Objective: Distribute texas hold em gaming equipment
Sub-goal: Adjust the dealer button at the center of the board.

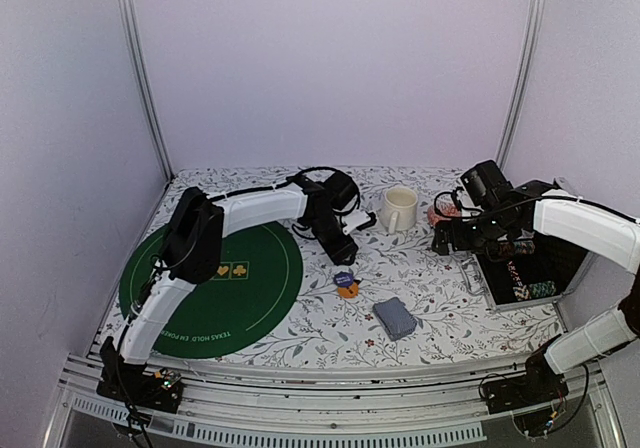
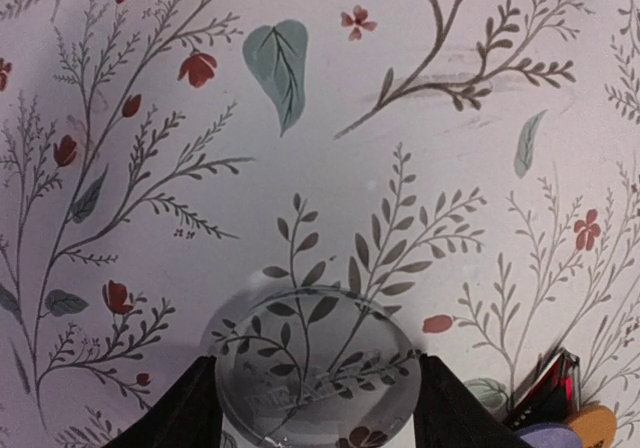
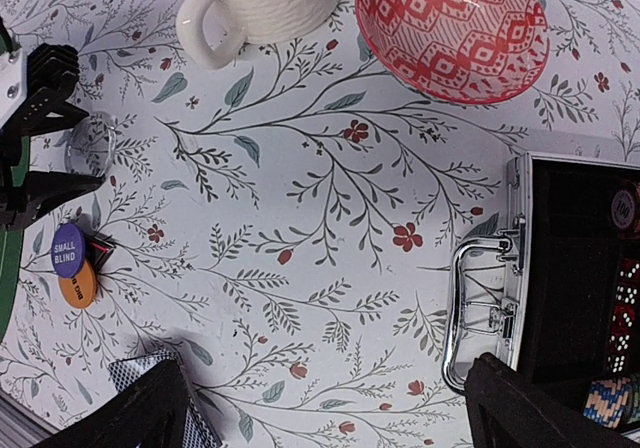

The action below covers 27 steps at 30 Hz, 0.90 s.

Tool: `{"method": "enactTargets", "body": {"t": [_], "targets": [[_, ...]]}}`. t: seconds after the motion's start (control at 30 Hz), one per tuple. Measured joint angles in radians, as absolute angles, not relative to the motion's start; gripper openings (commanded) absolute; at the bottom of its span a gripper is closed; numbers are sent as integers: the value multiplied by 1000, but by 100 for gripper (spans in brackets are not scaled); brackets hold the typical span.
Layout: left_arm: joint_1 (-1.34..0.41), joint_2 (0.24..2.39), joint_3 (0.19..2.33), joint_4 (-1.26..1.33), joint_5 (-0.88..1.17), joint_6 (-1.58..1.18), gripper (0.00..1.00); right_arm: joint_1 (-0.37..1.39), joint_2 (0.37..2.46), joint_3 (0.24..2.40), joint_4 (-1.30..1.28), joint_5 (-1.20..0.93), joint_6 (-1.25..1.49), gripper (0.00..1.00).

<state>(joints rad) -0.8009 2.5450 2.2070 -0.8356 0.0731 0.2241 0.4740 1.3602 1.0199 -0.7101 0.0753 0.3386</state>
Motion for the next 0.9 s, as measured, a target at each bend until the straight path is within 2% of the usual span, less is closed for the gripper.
{"method": "enactTargets", "body": {"t": [0.13, 0.3, 0.5, 0.73, 0.9], "targets": [[-801, 2532, 2185, -820, 74, 220, 30, 474, 1360, 1025, -711, 76, 339, 99], [-796, 2479, 2115, -801, 78, 204, 29, 474, 1354, 1028, -714, 76, 339, 99], [-735, 2254, 1912, -736, 109, 148, 28, 474, 1323, 1031, -712, 77, 336, 99], [-499, 1835, 1533, -641, 110, 58, 29, 474, 1310, 1036, -697, 76, 313, 99], [-319, 1756, 1327, -617, 93, 12, 28, 474, 1310, 1048, -688, 76, 283, 99]]}}
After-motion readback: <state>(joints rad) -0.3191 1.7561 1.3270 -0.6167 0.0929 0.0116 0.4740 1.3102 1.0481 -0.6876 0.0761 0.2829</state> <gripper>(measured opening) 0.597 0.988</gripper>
